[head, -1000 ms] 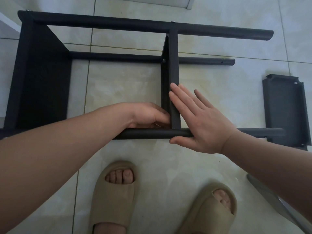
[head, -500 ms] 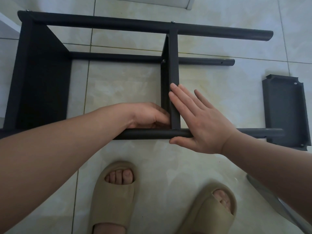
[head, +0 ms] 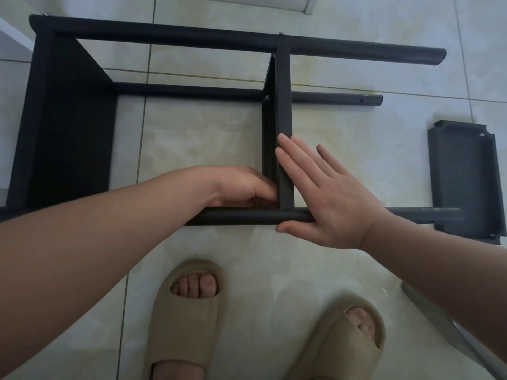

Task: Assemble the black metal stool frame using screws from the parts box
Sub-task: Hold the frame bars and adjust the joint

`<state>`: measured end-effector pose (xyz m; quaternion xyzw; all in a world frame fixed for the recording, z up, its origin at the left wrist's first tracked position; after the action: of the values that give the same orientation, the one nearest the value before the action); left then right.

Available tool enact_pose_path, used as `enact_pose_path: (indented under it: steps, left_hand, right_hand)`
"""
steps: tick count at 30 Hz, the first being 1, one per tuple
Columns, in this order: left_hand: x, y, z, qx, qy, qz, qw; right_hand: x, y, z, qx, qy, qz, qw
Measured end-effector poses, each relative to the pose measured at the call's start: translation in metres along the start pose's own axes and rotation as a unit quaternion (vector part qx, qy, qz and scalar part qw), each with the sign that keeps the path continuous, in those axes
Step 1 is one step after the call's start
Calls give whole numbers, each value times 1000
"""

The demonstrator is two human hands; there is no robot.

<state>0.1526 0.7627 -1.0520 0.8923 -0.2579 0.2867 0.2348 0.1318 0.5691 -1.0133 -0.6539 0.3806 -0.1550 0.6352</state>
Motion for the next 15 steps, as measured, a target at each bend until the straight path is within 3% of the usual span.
enact_pose_path:
  steps: [9,15]
  left_hand:
    - [1,-1,-4,-49,-8,-44,998]
    - [0,-1,-2,14,4,5,1000]
  right_hand:
    - [-1,0,0,-3,0,-3,1000]
    - [-1,-1,0,-6,3,-3,1000]
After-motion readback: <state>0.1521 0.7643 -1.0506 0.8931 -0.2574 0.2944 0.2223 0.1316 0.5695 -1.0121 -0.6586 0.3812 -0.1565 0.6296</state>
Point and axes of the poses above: each hand's wrist, its own z-axis towards the middle knuckle, its own y-axis out of the palm, x = y × z, the point moved 1 cm from there along z, towards the middle knuckle, and after that the axes turned 3 degrees about z, right-handed, at the moved point
